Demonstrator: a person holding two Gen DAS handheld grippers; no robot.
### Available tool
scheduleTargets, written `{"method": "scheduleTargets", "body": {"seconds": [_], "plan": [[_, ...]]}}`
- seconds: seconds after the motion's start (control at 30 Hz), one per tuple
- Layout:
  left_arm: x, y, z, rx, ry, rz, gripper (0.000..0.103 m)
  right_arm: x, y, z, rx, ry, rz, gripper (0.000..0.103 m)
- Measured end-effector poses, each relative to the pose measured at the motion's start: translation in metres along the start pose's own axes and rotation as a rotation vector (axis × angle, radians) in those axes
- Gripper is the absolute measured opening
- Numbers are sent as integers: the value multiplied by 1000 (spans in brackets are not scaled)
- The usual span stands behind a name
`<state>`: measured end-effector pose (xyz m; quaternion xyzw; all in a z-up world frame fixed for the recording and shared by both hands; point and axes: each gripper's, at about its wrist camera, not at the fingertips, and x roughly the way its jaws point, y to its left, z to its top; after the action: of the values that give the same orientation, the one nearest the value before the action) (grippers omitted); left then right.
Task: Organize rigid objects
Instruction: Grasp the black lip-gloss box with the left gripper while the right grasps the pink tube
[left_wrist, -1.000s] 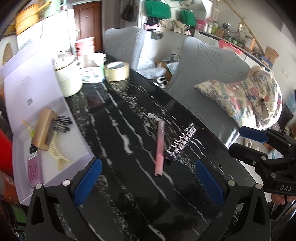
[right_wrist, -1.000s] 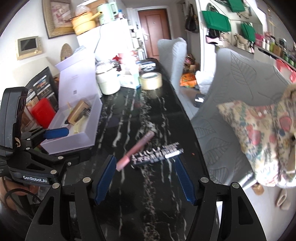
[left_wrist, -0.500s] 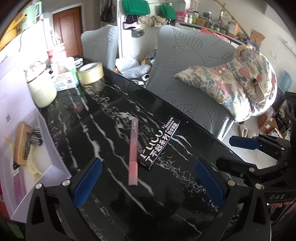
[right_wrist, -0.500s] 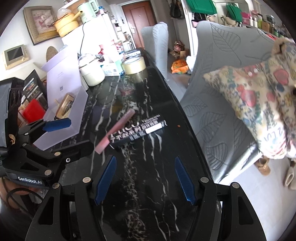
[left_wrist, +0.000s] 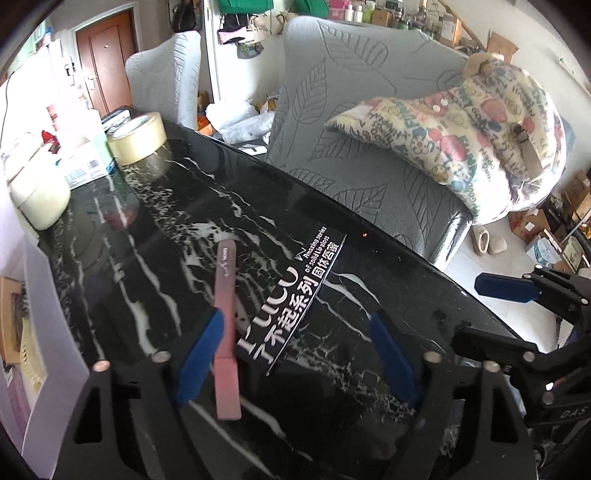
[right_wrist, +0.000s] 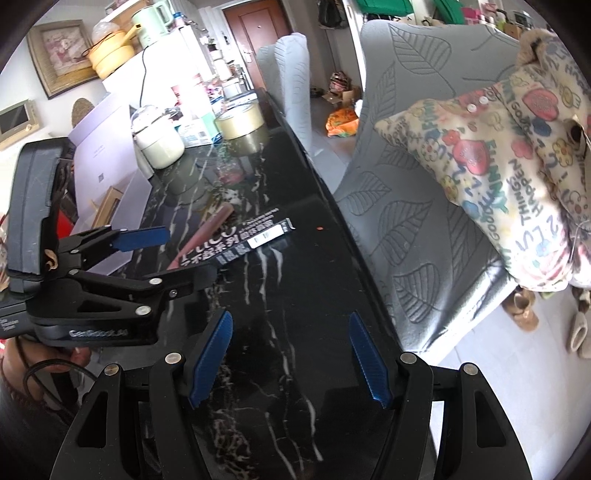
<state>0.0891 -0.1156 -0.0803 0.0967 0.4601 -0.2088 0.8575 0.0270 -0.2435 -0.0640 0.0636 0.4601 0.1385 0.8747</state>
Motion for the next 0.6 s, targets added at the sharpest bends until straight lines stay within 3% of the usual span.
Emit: {"method": "scheduleTargets", "body": {"seconds": [0.2,0.37,0.43,0.6], "plan": [[20,-4,9,40,22,-27,59,4,-10,1,22,10,-19,66],[33,-4,15,57,42,-37,59,6,-13,3,28,18,-31,66],[38,-2,17,56,51,-36,46,6,-14,3,29,19,-31,66],[40,1,17,32,46,-50,34,10,-13,6,30,26,-30,67]]}}
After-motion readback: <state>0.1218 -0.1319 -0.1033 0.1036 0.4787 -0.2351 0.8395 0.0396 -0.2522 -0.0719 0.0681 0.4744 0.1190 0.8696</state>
